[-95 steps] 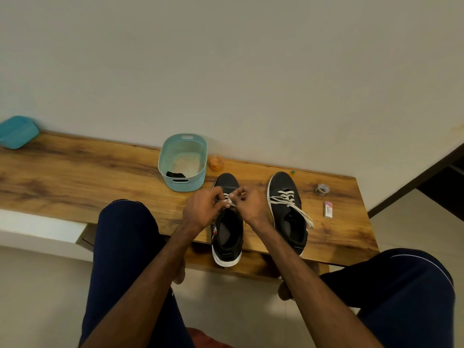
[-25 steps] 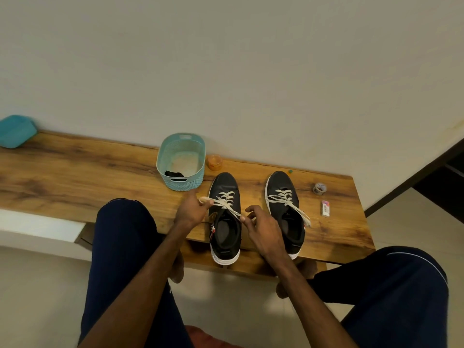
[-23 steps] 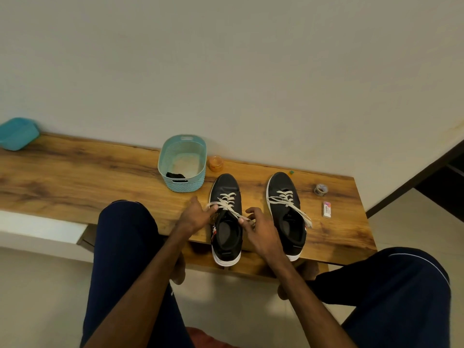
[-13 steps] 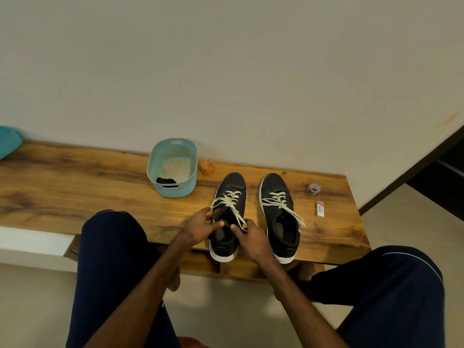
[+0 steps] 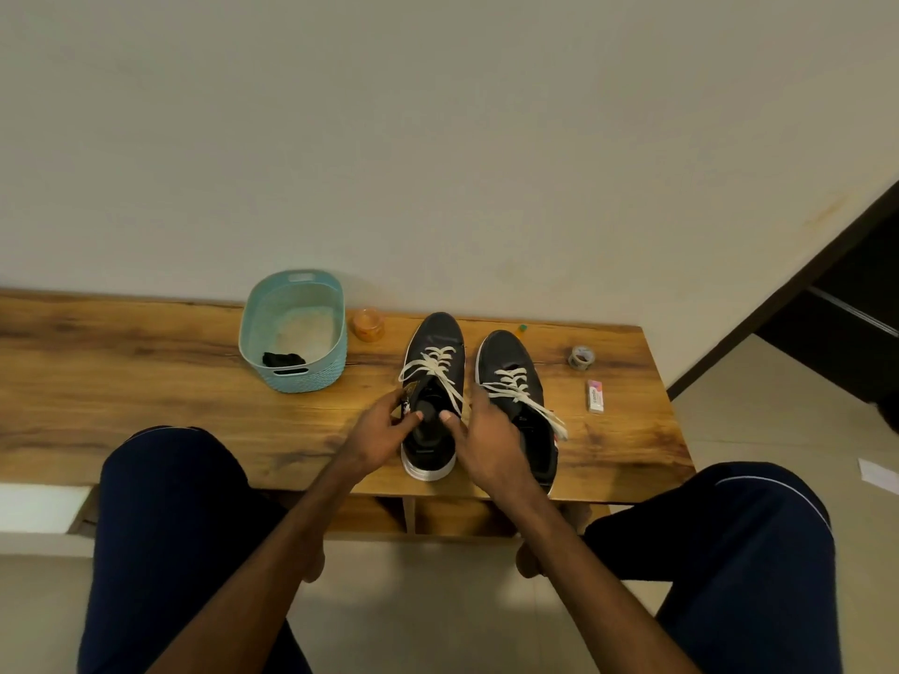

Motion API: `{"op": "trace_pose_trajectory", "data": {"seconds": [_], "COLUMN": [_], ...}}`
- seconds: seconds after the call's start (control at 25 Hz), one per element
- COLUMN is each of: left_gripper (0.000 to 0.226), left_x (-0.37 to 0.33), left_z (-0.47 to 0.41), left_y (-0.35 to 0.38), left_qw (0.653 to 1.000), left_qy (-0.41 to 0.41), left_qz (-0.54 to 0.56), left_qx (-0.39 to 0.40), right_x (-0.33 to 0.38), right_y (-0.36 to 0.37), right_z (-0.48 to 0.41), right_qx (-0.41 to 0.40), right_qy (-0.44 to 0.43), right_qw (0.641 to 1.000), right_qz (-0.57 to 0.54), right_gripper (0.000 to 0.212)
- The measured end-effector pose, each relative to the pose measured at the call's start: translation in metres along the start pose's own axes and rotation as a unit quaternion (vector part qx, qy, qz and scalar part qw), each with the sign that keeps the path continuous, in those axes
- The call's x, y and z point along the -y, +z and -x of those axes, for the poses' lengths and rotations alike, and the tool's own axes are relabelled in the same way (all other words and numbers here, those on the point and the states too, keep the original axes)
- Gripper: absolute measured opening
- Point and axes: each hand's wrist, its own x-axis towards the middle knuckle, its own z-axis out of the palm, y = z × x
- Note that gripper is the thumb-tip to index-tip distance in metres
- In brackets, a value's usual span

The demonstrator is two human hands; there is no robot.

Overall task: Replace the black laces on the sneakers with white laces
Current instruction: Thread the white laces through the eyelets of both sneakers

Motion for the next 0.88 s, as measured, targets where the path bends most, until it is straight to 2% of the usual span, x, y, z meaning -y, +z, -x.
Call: {"op": "trace_pose_trajectory", "data": {"seconds": [0.08,0.16,0.2,0.24,0.32,0.36,0.44,0.56,0.6,0.72,0.8,0.88], "left_gripper": [0.054,0.059,0.06,0.062,0.07,0.074,0.077,0.063,0.055,0.027,0.015,0.011], "left_x": [0.007,0.011,0.013,0.012,0.005,-0.002,-0.013,-0.018,-0.017,-0.02,-0.02,-0.016], "left_z": [-0.002,-0.002,-0.001,-0.001,-0.009,-0.016,-0.034,-0.053,-0.054,-0.051,-0.05,-0.047], "left_y": [0.0,0.0,0.001,0.002,0.002,-0.001,-0.006,-0.015,-0.017,-0.016,-0.014,-0.014], "left_qw": [1.0,0.999,0.999,0.996,0.965,0.949,0.935,0.95,0.955,0.946,0.95,0.957], "left_qy": [-0.012,-0.04,-0.032,-0.003,0.091,0.123,0.141,0.106,0.102,0.11,0.1,0.112], "left_qz": [-0.014,-0.011,-0.031,-0.086,-0.227,-0.272,-0.319,-0.291,-0.277,-0.298,-0.287,-0.255], "left_qx": [0.0,0.008,-0.001,-0.03,-0.094,-0.102,-0.059,0.038,0.033,-0.063,-0.07,-0.074], "right_x": [-0.008,-0.028,-0.04,-0.049,-0.055,-0.055,-0.051,-0.049,-0.051,-0.053,-0.06,-0.062], "right_y": [-0.026,-0.052,-0.06,-0.064,-0.06,-0.057,-0.057,-0.067,-0.068,-0.077,-0.085,-0.092], "right_z": [0.01,0.013,0.013,0.013,0.01,0.008,0.005,0.004,0.003,0.002,-0.001,-0.008], "right_qx": [-0.066,-0.088,-0.07,-0.044,-0.009,-0.01,-0.032,-0.041,-0.03,0.027,0.045,0.018], "right_qy": [-0.032,0.036,0.083,0.116,0.129,0.119,0.096,0.088,0.09,0.097,0.087,0.059], "right_qw": [0.991,0.979,0.976,0.975,0.978,0.978,0.969,0.96,0.962,0.971,0.975,0.985], "right_qz": [0.114,0.182,0.19,0.184,0.161,0.17,0.224,0.264,0.258,0.215,0.199,0.161], "right_gripper": [0.054,0.062,0.067,0.069,0.06,0.05,0.033,0.024,0.024,0.03,0.031,0.03]}}
